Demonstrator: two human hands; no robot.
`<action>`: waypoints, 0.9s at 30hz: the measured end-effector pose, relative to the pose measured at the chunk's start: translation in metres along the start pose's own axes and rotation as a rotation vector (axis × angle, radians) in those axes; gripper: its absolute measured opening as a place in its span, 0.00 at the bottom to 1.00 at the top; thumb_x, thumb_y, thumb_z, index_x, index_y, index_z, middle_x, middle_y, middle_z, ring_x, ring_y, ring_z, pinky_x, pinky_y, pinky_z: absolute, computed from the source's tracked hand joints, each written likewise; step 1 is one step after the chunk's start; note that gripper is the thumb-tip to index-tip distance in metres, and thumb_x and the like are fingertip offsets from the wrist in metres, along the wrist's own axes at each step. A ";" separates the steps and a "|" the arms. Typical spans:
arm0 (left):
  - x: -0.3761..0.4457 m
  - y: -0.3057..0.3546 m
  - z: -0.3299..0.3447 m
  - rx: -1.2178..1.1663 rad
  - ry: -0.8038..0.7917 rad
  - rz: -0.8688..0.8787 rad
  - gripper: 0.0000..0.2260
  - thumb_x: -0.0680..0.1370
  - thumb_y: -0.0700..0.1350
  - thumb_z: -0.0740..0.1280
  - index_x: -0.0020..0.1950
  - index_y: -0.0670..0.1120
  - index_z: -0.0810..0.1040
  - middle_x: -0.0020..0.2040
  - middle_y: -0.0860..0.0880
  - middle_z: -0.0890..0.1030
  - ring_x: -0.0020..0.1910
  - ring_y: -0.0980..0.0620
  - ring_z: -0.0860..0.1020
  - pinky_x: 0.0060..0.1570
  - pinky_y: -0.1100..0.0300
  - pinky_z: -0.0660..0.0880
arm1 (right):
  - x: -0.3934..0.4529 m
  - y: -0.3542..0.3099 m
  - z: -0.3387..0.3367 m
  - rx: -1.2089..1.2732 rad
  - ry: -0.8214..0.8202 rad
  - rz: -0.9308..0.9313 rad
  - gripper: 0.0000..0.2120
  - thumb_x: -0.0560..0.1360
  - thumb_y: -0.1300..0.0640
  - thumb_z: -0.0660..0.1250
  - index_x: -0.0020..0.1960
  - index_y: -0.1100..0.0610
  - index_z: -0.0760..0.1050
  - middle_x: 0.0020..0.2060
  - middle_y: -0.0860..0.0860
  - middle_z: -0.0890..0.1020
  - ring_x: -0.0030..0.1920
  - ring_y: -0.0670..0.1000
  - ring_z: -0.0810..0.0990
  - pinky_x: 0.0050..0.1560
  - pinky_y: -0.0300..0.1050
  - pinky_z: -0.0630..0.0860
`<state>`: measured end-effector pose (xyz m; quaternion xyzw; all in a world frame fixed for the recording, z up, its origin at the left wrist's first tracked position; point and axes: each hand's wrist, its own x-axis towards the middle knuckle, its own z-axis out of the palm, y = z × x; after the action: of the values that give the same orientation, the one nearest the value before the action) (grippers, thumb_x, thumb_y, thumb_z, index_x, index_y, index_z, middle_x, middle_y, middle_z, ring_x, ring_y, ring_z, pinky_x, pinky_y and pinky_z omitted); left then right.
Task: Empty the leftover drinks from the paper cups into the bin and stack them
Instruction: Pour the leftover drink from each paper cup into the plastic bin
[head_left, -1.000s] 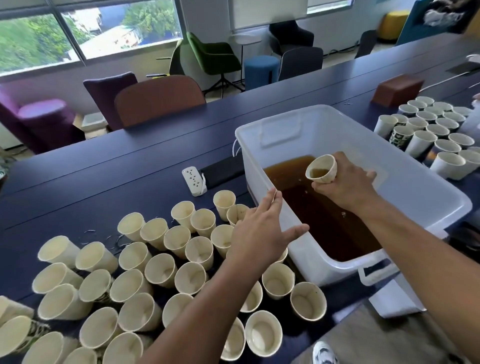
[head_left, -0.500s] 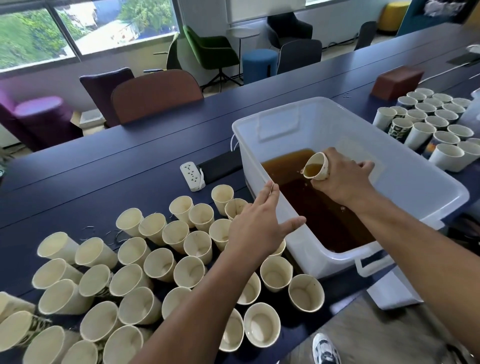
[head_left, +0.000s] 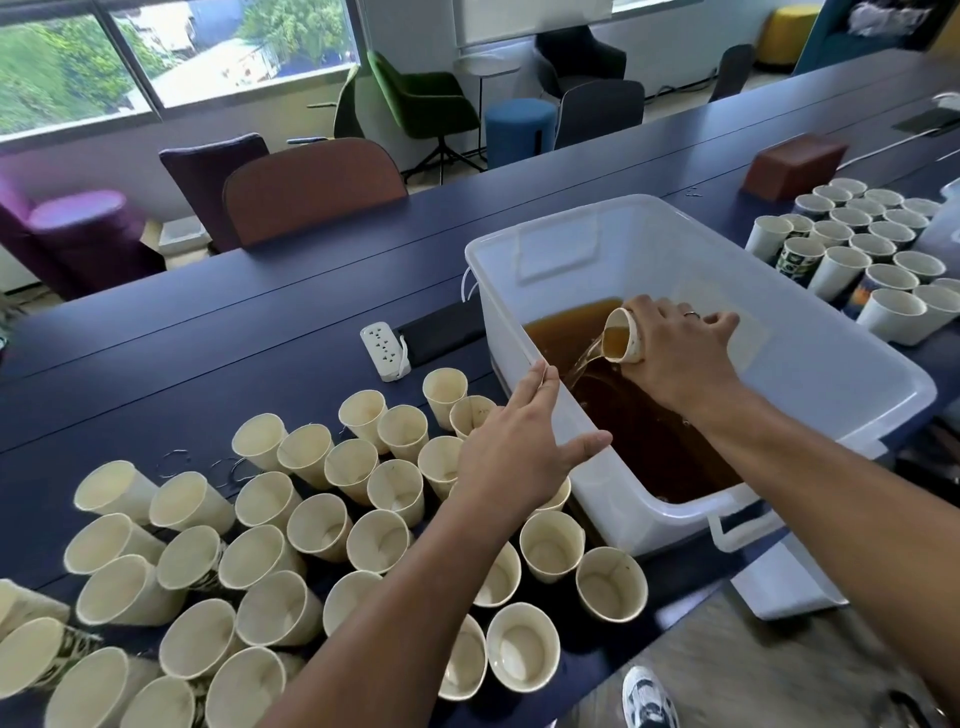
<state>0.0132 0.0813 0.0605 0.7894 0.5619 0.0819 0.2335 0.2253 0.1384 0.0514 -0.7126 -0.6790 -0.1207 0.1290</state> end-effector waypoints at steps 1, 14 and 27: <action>0.000 0.000 0.000 -0.001 0.001 0.001 0.42 0.76 0.73 0.58 0.83 0.56 0.47 0.82 0.63 0.44 0.79 0.49 0.60 0.69 0.46 0.69 | 0.000 -0.001 0.000 -0.018 0.013 -0.009 0.23 0.70 0.49 0.73 0.61 0.51 0.69 0.52 0.53 0.80 0.54 0.59 0.79 0.53 0.57 0.63; -0.003 0.003 -0.003 -0.028 0.002 0.002 0.42 0.76 0.72 0.59 0.83 0.56 0.48 0.82 0.64 0.45 0.79 0.51 0.60 0.67 0.47 0.70 | -0.004 -0.008 -0.002 -0.136 0.074 -0.130 0.26 0.67 0.63 0.74 0.62 0.50 0.71 0.56 0.52 0.79 0.61 0.57 0.74 0.55 0.55 0.56; -0.003 0.002 -0.002 -0.053 0.001 0.008 0.41 0.77 0.71 0.60 0.83 0.56 0.47 0.82 0.64 0.44 0.80 0.54 0.59 0.66 0.49 0.71 | -0.005 -0.009 -0.004 -0.129 0.094 -0.130 0.30 0.64 0.68 0.73 0.62 0.50 0.72 0.59 0.53 0.77 0.65 0.59 0.72 0.55 0.55 0.54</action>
<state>0.0130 0.0781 0.0636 0.7852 0.5563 0.0982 0.2538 0.2160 0.1328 0.0537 -0.6674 -0.7078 -0.2057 0.1064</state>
